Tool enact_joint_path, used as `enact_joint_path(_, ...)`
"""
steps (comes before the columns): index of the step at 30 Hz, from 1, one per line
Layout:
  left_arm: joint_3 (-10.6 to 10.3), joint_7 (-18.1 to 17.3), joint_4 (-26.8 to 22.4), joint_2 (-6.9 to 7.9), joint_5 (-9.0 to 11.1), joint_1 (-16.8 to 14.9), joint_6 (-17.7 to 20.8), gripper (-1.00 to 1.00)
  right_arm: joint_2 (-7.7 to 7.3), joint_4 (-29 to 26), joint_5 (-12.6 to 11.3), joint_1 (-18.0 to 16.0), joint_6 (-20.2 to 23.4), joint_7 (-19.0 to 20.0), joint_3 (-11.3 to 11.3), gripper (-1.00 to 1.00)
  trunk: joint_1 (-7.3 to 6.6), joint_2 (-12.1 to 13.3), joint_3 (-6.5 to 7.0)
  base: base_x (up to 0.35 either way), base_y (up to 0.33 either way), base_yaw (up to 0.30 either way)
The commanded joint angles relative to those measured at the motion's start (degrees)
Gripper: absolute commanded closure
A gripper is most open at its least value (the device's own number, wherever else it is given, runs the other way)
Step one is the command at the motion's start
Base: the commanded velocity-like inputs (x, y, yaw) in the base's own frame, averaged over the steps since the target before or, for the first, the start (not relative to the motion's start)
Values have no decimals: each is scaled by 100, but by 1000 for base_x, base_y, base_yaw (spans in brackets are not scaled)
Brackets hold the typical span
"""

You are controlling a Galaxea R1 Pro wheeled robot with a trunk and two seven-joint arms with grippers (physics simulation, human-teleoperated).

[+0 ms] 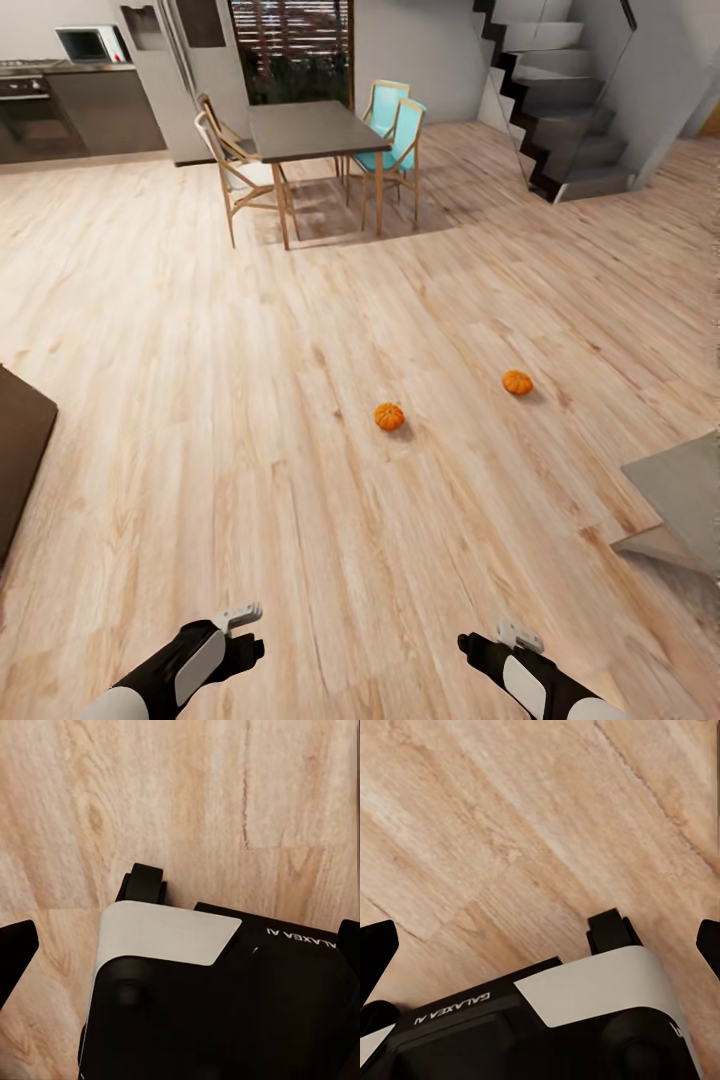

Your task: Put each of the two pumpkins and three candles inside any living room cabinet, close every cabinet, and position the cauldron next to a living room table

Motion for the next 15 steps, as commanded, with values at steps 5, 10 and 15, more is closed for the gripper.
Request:
enact_joint_path(5,-44,50,-18,19,59,-1,16,-100,4,-14,-39,-1,12,-25,48,-100,2,-3,-32,236,0,-131)
enact_joint_path(10,-44,50,-15,30,61,0,-9,-100,5,-14,-32,-1,-30,-17,51,-100,2,-3,-36,304,0,-19)
enact_joint_path(15,-49,50,83,26,53,0,-44,-100,14,-16,-21,-1,-100,-10,51,-100,2,-3,-34,321,0,-2)
